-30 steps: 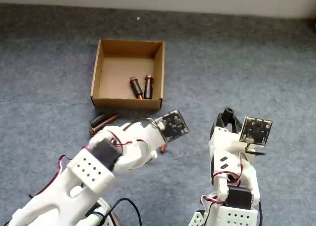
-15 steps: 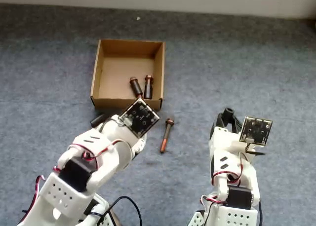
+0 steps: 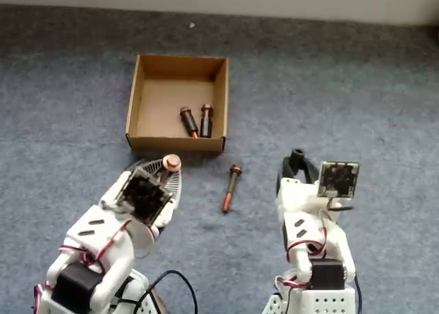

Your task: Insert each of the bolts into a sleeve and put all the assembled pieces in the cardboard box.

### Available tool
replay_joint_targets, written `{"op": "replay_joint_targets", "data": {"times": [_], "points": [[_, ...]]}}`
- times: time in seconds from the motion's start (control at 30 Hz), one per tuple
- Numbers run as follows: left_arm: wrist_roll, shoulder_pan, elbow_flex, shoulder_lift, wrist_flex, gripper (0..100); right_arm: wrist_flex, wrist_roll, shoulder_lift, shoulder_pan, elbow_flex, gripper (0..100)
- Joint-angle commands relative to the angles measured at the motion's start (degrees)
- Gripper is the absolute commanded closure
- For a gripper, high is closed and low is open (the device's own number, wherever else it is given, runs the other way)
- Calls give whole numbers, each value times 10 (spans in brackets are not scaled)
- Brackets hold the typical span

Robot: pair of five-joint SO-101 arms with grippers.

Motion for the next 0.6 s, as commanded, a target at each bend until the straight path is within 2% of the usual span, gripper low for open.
{"op": "replay_joint_targets", "data": {"times": [0.0,0.17,0.3,0.5,0.57], "points": [[10,-7,8,-77,-3,995,-13,7,-7,-52,-5,992],[12,-6,7,-83,-18,995,-15,7,-7,-114,-6,992],[69,-22,7,-82,-70,995,-26,7,-7,-175,-6,990],[128,-53,10,-79,-156,995,-173,11,-7,-247,36,990],[143,-53,10,-79,-175,995,-225,55,-7,-277,60,990]]}}
